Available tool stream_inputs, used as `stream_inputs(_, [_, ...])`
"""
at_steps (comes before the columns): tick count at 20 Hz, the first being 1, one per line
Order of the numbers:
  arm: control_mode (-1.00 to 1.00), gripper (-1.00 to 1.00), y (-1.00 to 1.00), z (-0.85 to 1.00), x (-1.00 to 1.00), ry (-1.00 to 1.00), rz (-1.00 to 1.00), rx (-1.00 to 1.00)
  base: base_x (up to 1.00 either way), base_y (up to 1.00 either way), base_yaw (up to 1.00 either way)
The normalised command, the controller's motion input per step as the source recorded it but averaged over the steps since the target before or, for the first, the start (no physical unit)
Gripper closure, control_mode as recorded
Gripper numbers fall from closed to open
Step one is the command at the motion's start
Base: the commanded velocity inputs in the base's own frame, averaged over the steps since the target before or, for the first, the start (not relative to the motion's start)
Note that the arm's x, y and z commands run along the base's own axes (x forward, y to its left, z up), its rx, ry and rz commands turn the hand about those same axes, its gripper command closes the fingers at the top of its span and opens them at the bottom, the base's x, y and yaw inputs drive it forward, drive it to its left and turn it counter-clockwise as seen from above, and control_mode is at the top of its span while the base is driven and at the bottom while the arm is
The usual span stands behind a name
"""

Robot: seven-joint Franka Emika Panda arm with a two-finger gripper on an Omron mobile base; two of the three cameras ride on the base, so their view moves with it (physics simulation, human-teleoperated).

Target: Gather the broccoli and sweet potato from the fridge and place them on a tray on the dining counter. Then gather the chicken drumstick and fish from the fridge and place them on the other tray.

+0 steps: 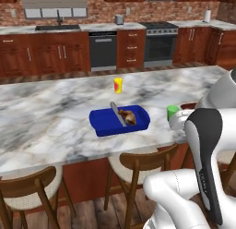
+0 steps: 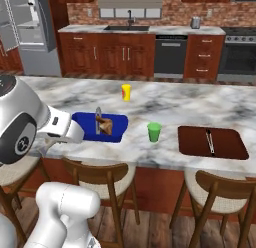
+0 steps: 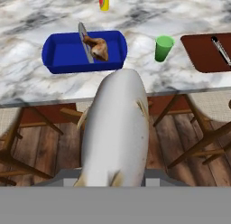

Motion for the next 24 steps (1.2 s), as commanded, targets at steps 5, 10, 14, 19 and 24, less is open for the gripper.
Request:
stream_inputs(5, [1.00, 1.00, 0.00, 0.00, 0.00, 0.00, 0.00, 0.00, 0.57, 0.02, 0.00])
stream_inputs(10, [1.00, 1.00, 0.00, 0.00, 0.00, 0.00, 0.00, 0.00, 0.46, 0.00, 0.00])
stream_inputs(14, [1.00, 1.00, 0.00, 0.00, 0.00, 0.00, 0.00, 0.00, 0.16, 0.00, 0.00])
stream_inputs(19, [1.00, 1.00, 0.00, 0.00, 0.00, 0.00, 0.00, 0.00, 0.00, 0.00, 0.00])
stream_inputs(24, [-1.00, 1.00, 0.00, -0.08, 0.37, 0.17, 0.07, 0.00, 0.00, 0.00, 0.00])
